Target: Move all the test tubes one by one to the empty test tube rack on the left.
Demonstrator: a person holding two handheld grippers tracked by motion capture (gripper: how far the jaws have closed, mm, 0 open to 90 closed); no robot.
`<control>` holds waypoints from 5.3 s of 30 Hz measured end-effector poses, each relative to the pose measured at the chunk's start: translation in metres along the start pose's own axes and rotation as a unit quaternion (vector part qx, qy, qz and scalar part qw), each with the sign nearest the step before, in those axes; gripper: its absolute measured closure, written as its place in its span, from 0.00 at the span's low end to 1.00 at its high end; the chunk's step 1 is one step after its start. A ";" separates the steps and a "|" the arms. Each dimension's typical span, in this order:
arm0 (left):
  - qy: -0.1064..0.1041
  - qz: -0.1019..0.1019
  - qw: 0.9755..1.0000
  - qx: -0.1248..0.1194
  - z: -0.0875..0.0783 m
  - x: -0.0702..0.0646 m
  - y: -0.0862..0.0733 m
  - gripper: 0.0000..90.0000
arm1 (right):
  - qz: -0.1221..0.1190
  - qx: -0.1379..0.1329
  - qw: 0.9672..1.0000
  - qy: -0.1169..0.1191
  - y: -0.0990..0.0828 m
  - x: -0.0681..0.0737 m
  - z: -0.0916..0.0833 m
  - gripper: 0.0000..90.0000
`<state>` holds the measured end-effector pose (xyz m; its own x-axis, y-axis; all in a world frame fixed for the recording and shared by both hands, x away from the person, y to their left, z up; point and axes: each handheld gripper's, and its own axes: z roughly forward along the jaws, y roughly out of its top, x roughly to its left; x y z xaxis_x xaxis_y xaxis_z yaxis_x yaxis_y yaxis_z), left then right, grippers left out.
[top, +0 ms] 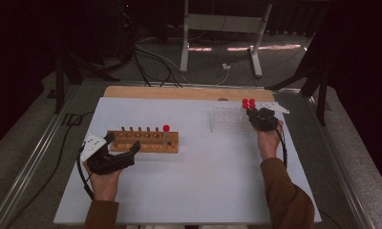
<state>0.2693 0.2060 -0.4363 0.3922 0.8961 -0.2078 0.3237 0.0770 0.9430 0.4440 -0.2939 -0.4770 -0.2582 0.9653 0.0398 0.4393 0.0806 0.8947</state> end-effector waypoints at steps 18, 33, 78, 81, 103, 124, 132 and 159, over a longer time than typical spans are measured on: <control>0.002 -0.001 1.000 0.000 0.000 0.001 0.000 0.01 | -0.002 -0.026 1.000 0.005 0.017 -0.001 -0.016 0.83; 0.004 -0.003 1.000 0.001 -0.001 0.002 0.000 0.01 | -0.015 -0.054 0.998 0.013 0.041 0.004 -0.039 0.83; 0.003 0.004 1.000 0.013 0.003 -0.001 -0.004 0.01 | -0.070 -0.046 0.983 0.161 0.001 0.055 -0.103 0.83; 0.000 0.005 1.000 0.012 0.003 -0.004 -0.003 0.01 | -0.071 -0.047 0.982 0.169 0.001 0.057 -0.104 0.83; -0.073 0.051 0.996 0.027 0.029 -0.064 0.023 0.02 | -0.096 -0.044 0.967 0.231 0.003 0.087 -0.114 0.83; -0.133 0.074 0.987 0.053 0.075 -0.122 0.030 0.07 | -0.115 -0.019 0.955 0.272 -0.005 0.121 -0.111 0.82; -0.146 0.077 0.984 0.066 0.089 -0.141 0.031 0.14 | -0.123 -0.008 0.952 0.281 -0.009 0.132 -0.108 0.82; -0.188 0.093 0.972 0.102 0.109 -0.164 0.020 0.78 | -0.132 -0.002 0.945 0.299 -0.013 0.142 -0.106 0.82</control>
<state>0.3048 0.0129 -0.4111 0.7346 0.6607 -0.1544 0.3660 -0.1944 0.9101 0.3103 -0.1842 -0.4353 -0.7990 0.5986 0.0572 0.2878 0.2972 0.9104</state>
